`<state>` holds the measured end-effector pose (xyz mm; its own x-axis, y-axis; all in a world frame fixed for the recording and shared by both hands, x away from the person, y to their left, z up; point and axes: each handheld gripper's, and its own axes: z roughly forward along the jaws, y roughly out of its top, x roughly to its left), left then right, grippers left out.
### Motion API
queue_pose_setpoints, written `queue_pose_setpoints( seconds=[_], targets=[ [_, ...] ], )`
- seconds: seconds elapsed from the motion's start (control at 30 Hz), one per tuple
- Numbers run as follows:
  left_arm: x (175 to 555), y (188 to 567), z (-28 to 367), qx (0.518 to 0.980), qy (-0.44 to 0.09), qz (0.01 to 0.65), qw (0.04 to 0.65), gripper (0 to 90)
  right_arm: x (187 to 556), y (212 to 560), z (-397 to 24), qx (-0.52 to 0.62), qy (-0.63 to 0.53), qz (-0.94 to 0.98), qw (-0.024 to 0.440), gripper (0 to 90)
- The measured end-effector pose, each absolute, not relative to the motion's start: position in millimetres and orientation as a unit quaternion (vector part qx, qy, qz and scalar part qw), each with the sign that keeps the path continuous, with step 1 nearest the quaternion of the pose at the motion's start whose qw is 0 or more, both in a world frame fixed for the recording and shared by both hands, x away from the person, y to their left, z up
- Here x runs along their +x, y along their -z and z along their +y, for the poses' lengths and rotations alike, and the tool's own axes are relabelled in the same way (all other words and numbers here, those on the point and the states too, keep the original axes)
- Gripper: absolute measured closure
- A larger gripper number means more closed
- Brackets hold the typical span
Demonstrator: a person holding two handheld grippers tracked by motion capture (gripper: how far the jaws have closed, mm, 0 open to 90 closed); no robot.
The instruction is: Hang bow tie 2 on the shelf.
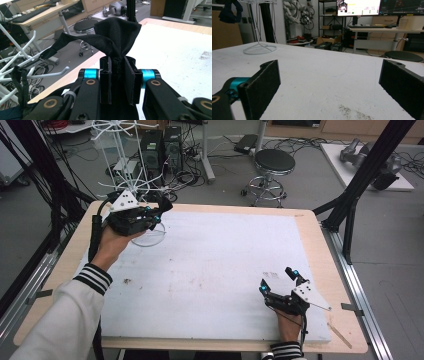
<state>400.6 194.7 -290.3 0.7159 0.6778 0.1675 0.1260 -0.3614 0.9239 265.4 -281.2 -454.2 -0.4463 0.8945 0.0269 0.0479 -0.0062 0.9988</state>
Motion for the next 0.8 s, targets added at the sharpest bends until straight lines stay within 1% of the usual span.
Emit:
queue_pose_setpoints(
  seconds=[0.8],
  targets=[
    [403.5,309.5,196.7,0.785,-0.265,0.275,0.487,76.7,265.3,454.3,-281.3,0.387,-0.595,0.608,0.356,2.9]
  ],
)
